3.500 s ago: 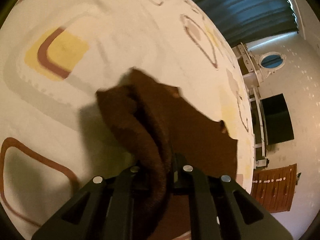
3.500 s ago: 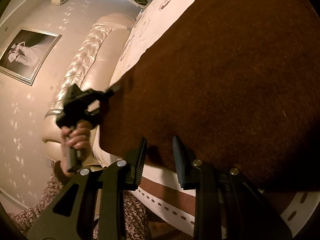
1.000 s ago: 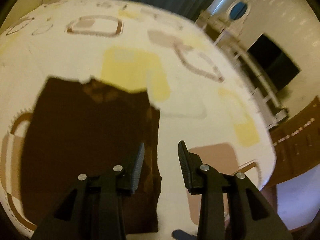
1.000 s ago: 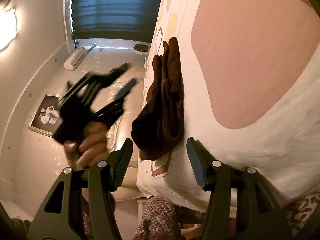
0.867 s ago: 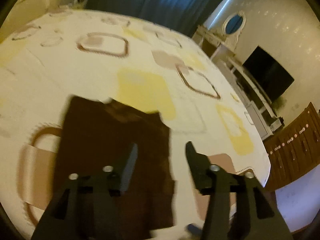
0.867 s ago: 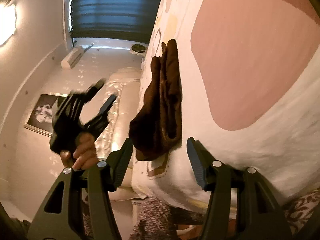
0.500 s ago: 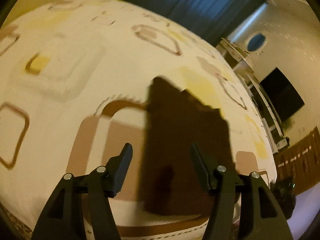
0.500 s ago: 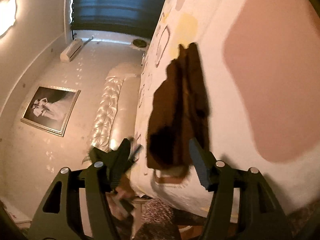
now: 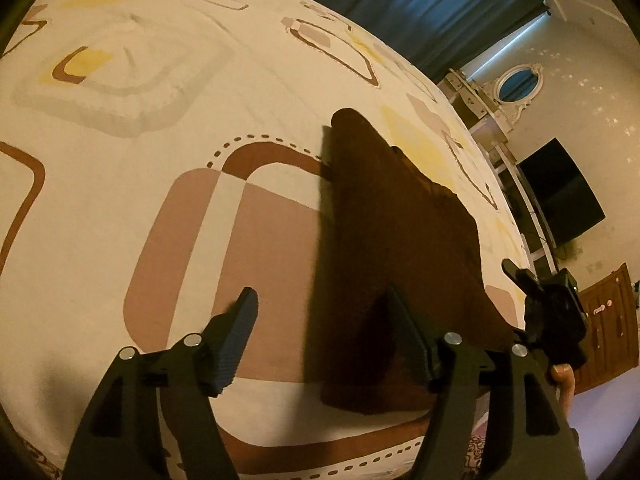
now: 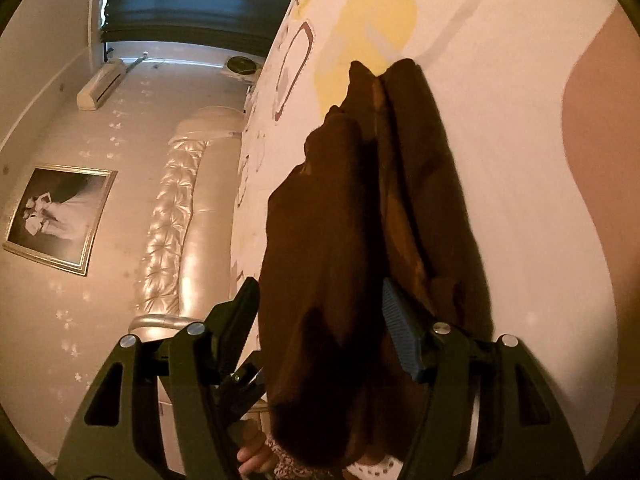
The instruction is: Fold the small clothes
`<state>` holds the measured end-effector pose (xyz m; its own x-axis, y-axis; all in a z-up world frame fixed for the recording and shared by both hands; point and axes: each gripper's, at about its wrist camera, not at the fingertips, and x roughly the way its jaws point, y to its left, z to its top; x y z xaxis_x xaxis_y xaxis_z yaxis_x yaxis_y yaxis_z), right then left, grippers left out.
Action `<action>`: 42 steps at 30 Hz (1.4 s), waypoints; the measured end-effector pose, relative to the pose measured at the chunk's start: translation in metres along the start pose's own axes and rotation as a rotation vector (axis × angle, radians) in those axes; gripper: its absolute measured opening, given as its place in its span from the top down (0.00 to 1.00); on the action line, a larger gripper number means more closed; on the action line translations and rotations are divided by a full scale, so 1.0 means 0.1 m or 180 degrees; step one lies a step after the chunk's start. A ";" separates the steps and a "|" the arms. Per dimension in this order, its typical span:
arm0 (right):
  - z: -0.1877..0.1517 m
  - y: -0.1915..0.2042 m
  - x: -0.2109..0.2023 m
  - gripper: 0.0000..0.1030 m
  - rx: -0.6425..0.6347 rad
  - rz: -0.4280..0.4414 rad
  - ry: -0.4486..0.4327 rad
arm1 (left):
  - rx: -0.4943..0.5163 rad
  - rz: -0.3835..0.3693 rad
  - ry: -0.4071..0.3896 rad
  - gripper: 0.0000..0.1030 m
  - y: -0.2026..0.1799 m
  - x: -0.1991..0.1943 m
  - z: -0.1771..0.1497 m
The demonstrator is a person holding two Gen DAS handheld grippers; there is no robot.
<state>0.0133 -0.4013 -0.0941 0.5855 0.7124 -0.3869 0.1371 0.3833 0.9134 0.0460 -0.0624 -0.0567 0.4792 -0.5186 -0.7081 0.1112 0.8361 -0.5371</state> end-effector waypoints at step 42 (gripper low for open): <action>0.68 0.65 0.37 0.90 -0.1008 -0.0682 -0.0116 | 0.0162 -0.0161 -0.0021 0.29 -0.12 -0.08 0.01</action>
<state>0.0982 -0.3899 -0.0403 0.5991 0.5773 -0.5549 0.0090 0.6881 0.7256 0.0412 -0.0682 -0.0443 0.4777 -0.5593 -0.6775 0.1793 0.8170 -0.5480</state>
